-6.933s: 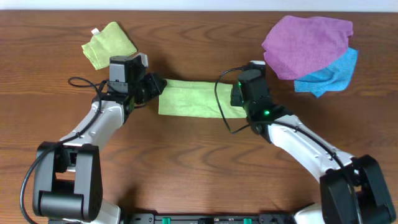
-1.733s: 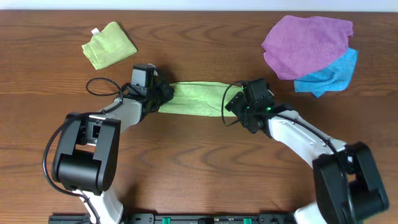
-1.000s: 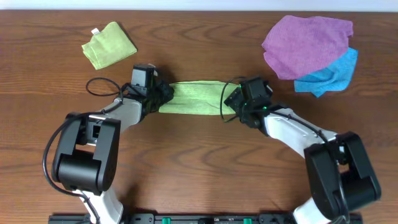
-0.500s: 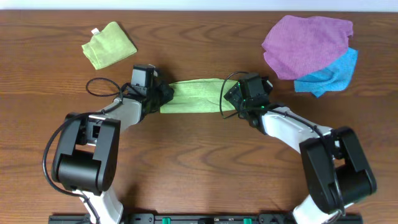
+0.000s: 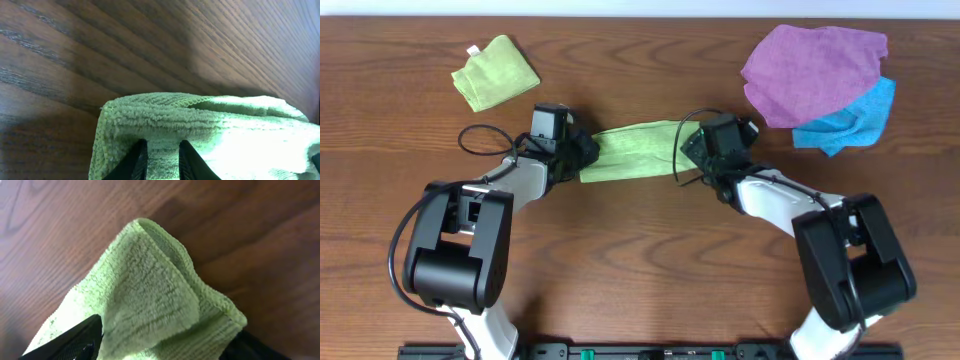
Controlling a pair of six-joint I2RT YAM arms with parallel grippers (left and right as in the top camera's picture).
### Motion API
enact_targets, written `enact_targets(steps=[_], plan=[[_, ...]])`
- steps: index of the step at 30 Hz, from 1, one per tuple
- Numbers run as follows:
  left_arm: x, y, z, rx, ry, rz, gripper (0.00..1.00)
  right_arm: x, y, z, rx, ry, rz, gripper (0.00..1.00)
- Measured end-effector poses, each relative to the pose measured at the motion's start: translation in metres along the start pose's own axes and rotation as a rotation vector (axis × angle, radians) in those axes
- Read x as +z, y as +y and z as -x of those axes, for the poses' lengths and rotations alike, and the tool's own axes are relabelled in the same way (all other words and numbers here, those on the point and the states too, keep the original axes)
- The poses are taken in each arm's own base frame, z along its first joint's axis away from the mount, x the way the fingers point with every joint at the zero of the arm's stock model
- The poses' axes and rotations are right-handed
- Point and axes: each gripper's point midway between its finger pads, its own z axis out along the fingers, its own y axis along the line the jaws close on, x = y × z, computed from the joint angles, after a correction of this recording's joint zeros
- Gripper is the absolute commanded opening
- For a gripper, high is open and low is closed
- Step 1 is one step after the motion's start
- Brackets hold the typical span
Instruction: Fold the cloth
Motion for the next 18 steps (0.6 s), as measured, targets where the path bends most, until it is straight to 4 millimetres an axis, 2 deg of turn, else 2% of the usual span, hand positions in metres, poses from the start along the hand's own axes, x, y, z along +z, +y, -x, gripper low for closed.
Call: enact_targets(steps=[3,8,13,18], plan=[[0.0,0.0,0.0,0.0,0.0,0.0,0.23,0.003,0.003,0.001,-0.024,-0.006,0.014,0.61],[0.0,0.0,0.0,-0.001,0.003,0.002,0.23,0.01,0.008,0.001,-0.068,-0.013,0.04,0.53],[0.0,0.001,-0.001,-0.003,0.008,0.007,0.23,0.015,0.005,-0.003,-0.137,-0.004,0.041,0.04],[0.0,0.001,-0.001,-0.004,0.009,0.008,0.22,0.017,0.007,-0.005,-0.22,0.0,0.06,0.01]])
